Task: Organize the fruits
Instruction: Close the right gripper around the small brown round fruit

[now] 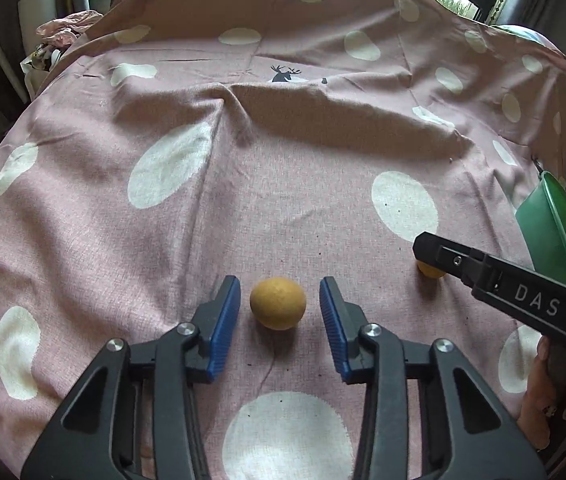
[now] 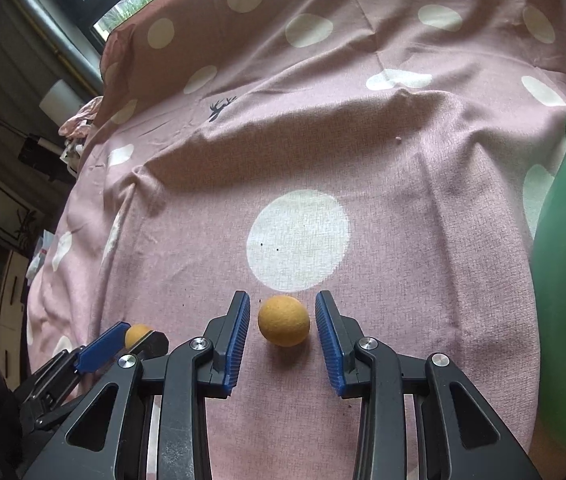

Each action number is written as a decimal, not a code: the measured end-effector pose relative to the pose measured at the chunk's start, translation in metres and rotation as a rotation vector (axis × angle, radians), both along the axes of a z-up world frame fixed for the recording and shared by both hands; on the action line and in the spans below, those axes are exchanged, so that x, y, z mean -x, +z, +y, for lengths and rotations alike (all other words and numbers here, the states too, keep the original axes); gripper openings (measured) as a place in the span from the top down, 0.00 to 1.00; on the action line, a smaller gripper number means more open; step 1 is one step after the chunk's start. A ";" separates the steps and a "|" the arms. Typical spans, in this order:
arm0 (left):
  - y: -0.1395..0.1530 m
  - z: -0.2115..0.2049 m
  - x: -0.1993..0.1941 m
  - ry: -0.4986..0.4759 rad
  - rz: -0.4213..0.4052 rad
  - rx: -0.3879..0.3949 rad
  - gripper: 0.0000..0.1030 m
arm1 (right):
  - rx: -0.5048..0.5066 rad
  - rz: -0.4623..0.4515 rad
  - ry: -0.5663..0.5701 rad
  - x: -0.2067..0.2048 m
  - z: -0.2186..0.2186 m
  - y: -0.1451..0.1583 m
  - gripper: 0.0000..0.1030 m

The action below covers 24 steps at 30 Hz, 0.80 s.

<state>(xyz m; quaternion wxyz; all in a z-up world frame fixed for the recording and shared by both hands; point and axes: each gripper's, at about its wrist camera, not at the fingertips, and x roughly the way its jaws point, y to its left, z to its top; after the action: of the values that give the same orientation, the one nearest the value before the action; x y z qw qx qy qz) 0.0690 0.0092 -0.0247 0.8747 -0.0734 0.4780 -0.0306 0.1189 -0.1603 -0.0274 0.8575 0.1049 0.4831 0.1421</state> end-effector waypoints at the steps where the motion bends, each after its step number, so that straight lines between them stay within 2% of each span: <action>1: 0.000 0.000 0.000 -0.002 0.000 -0.003 0.64 | 0.006 0.000 0.002 0.000 0.001 -0.001 0.64; 12: -0.004 -0.005 0.001 -0.009 -0.010 -0.056 0.73 | 0.056 -0.022 0.011 0.001 0.008 -0.001 0.64; 16: -0.004 -0.006 0.002 -0.005 -0.012 -0.053 0.73 | 0.072 -0.031 0.012 0.002 0.010 -0.001 0.64; 21: -0.004 -0.008 0.003 -0.005 -0.011 -0.059 0.73 | 0.111 -0.046 0.015 0.004 0.013 -0.001 0.71; 24: -0.004 -0.007 0.003 -0.004 -0.008 -0.049 0.73 | 0.114 -0.047 0.019 0.005 0.013 -0.002 0.72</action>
<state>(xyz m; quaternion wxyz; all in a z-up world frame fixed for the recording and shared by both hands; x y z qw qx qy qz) 0.0655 0.0023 -0.0289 0.8780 -0.0506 0.4755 -0.0211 0.1139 -0.1472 -0.0289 0.8719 0.0481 0.4710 0.1249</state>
